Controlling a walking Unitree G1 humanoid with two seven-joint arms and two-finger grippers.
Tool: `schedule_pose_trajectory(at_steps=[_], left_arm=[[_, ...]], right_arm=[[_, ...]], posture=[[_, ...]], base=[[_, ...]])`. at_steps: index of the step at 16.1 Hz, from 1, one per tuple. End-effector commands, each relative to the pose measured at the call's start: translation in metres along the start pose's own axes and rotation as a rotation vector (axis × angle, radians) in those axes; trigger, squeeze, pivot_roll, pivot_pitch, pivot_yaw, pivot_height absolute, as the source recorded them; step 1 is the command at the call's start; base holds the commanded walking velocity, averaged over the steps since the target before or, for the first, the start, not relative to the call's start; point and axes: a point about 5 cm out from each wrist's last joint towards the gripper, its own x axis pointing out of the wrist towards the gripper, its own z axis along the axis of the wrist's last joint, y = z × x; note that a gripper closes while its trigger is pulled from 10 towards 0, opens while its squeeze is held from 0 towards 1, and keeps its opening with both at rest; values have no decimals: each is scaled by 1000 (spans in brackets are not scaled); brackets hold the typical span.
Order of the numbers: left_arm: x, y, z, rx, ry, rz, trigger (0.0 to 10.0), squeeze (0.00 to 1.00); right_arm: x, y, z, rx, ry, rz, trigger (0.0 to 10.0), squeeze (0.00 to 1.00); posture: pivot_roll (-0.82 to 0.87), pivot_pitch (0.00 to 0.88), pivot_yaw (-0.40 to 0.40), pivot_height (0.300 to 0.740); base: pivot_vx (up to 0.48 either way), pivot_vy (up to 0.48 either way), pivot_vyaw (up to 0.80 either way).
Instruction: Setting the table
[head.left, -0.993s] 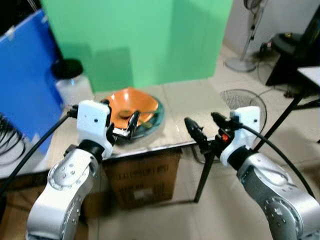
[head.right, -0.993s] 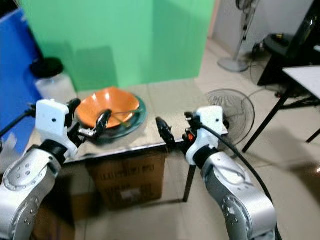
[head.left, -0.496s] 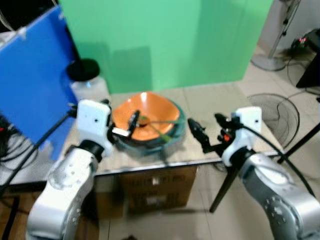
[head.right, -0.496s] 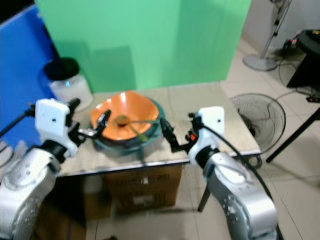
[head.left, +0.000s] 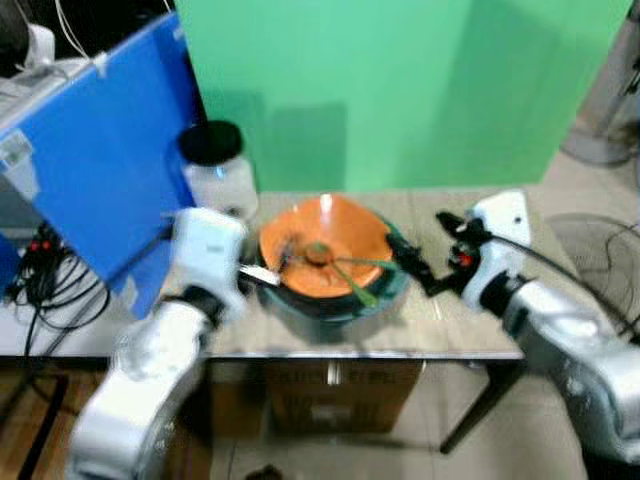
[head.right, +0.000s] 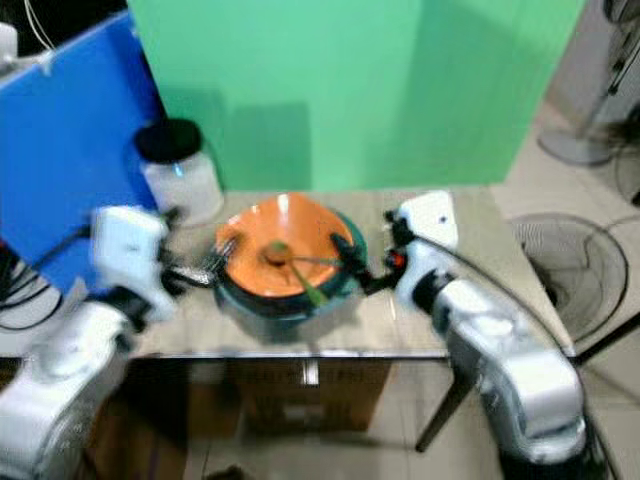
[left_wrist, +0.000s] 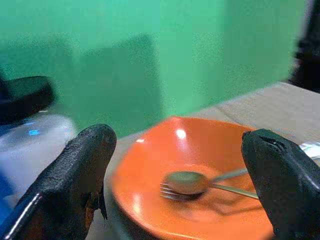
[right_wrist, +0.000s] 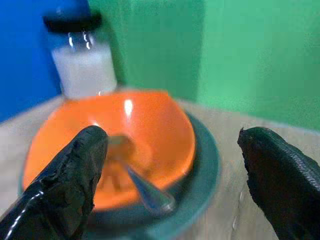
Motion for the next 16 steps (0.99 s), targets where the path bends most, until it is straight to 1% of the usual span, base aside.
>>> schedule_pose_trajectory(at_steps=[1,2,3,4,5,6,7,8,9,10,11,13,15,16], left_arm=[[1,2,-1,25,13,-14,10000,0],[1,1,-3,36,25,-34,10000,0],[1,2,-9,62,74,-86,10000,0],[0,3,-11,70,88,-106,10000,0],[0,3,-12,73,105,-128,10000,0],[-2,3,-13,76,126,-179,10000,0],[-2,2,-14,79,139,-214,10000,0],[-3,1,-14,66,148,-237,10000,0],[-5,0,-14,56,163,-292,10000,0],[-6,-1,-14,65,177,-348,10000,0],[-7,-1,-14,65,182,-371,10000,0],[-9,-1,-14,69,191,-415,10000,0],[-10,-2,-14,66,194,-420,10000,0],[-10,-2,-14,65,194,-424,10000,0]], right_arm=[[9,8,4,-26,14,97,10000,0],[16,10,5,-42,29,151,10000,0],[40,17,5,-126,103,300,10000,0],[47,18,5,-159,125,337,10000,0],[56,16,6,-168,141,358,10000,0],[73,12,7,-192,179,390,10000,0],[83,9,7,-209,214,404,10000,0],[88,10,8,-189,225,414,10000,0],[101,12,9,-188,256,442,10000,0],[111,14,11,-208,285,454,10000,0],[117,14,12,-221,299,449,10000,0],[130,14,14,-273,356,444,4157,0],[135,11,19,-304,381,446,0,0],[135,9,21,-303,387,457,0,0]], posture=[[102,0,46,740],[95,0,50,740],[92,0,57,740],[92,0,58,740],[94,0,56,740],[95,0,54,740],[95,0,54,740],[97,0,54,740],[98,0,56,740],[97,0,57,740],[97,0,60,740],[98,0,58,740],[102,0,52,740],[103,0,52,740]], base=[[0,0,0],[0,0,0],[0,0,0],[0,0,0],[0,0,0],[0,0,0],[0,0,0],[0,0,0],[0,0,0],[0,0,0],[0,0,0],[0,0,0],[0,0,0],[0,0,0]])
